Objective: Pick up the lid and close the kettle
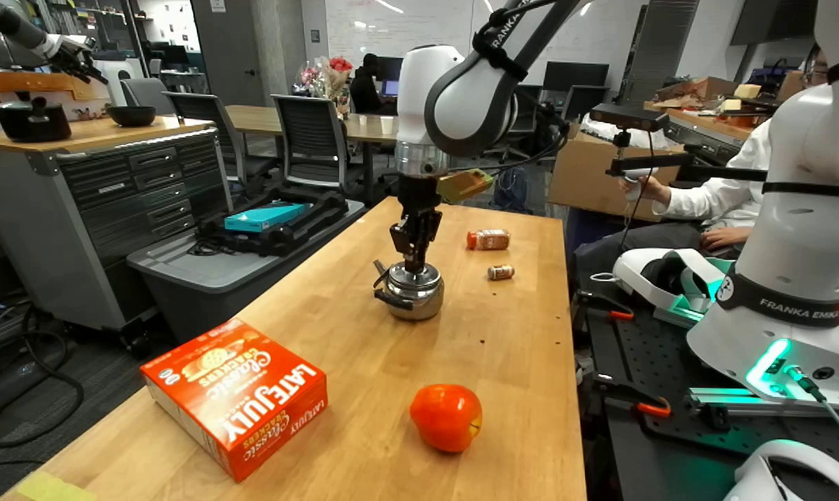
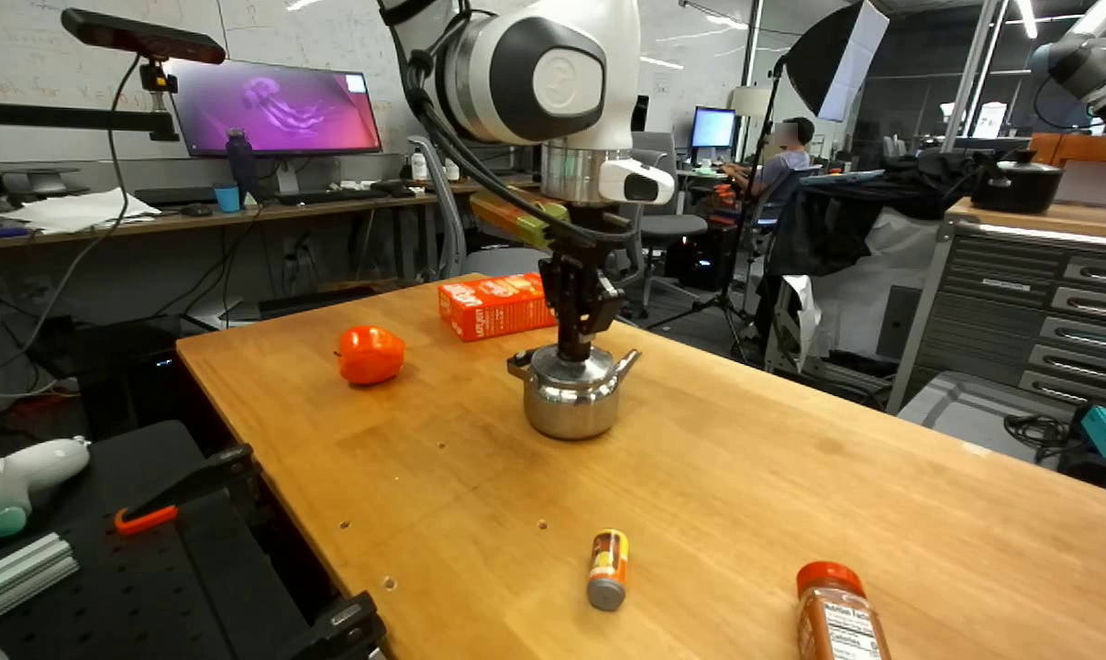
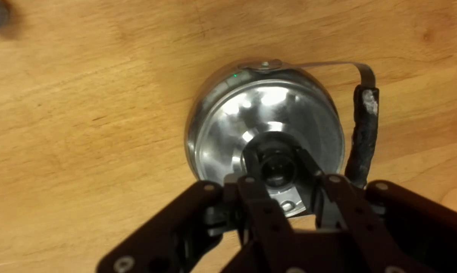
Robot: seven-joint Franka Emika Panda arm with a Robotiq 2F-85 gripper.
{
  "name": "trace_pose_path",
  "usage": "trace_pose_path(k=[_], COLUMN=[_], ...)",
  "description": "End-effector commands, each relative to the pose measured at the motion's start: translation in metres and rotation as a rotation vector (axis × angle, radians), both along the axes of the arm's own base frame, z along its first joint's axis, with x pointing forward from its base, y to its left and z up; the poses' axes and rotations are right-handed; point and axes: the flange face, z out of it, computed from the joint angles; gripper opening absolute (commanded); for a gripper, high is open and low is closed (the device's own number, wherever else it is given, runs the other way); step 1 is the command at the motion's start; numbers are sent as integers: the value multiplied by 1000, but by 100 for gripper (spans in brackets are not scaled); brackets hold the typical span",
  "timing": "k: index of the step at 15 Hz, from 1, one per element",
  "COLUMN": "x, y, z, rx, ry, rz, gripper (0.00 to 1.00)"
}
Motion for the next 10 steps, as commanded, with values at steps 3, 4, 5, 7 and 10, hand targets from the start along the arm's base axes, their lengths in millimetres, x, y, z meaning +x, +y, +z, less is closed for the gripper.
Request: trace_pose_path(k=[3, 4, 5, 7, 10], x=[2, 2, 2, 2, 2], y=[-4, -4, -4, -4, -3], z=[-4, -3, -3, 3, 20], rx=[-91, -91, -88, -68, -38], ry=[-5, -2, -2, -4, -11], rz=[6, 5, 4, 0, -6], gripper=[11, 53, 55, 68, 90])
